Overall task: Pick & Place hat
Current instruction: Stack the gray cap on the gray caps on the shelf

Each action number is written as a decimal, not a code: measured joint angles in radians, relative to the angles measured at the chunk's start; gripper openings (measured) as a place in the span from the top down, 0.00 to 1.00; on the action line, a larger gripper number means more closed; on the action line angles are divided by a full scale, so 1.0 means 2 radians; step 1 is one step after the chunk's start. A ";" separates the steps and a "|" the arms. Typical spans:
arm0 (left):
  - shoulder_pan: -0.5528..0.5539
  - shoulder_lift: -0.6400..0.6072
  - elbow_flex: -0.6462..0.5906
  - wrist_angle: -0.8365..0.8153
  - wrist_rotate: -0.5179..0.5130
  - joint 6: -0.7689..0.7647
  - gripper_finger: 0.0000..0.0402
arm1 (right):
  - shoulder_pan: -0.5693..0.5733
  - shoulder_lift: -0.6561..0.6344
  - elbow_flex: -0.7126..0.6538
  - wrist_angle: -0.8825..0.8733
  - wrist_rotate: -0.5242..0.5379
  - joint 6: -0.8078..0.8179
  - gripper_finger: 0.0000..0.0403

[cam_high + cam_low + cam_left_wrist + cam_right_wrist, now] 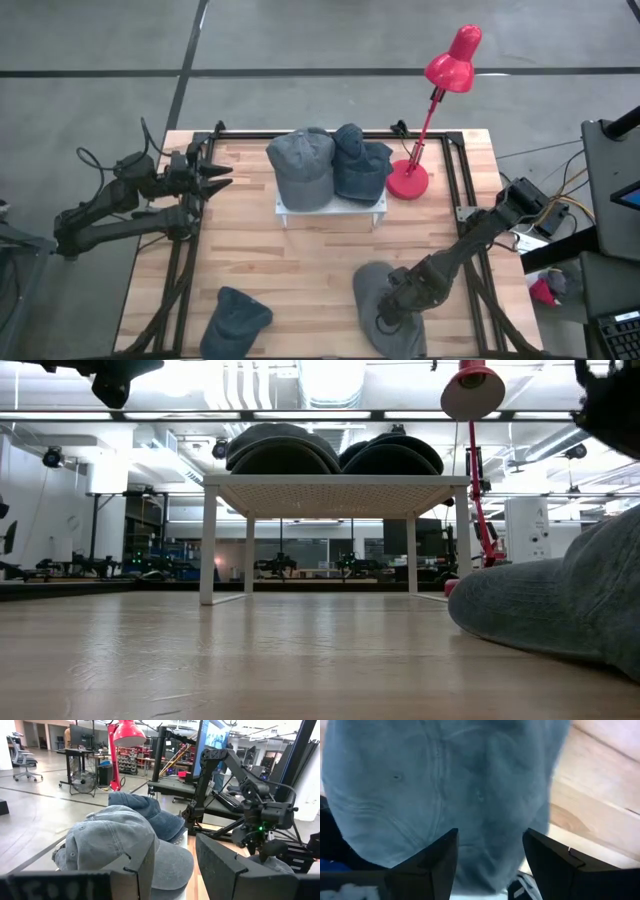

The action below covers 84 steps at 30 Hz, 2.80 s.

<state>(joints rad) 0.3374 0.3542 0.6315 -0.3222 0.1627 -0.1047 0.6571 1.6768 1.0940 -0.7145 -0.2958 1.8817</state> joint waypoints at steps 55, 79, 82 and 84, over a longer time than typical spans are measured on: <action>0.000 0.023 0.049 0.051 0.064 -0.030 0.64 | -0.193 0.049 0.126 -0.174 0.125 -1.106 0.98; -0.003 0.059 0.072 0.049 0.081 -0.019 0.64 | -0.198 0.269 0.404 -0.172 0.122 -1.087 0.98; -0.003 0.059 0.072 0.049 0.082 -0.011 0.64 | -0.200 0.284 0.429 -0.195 0.122 -1.087 0.98; -0.003 0.059 0.072 0.049 0.083 -0.011 0.64 | -0.201 0.292 0.440 -0.200 0.122 -1.085 0.98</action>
<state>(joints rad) 0.3309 0.4713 0.7765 -0.2249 0.3286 -0.1261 0.2547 2.2605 1.9732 -1.1147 -0.0517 -0.2881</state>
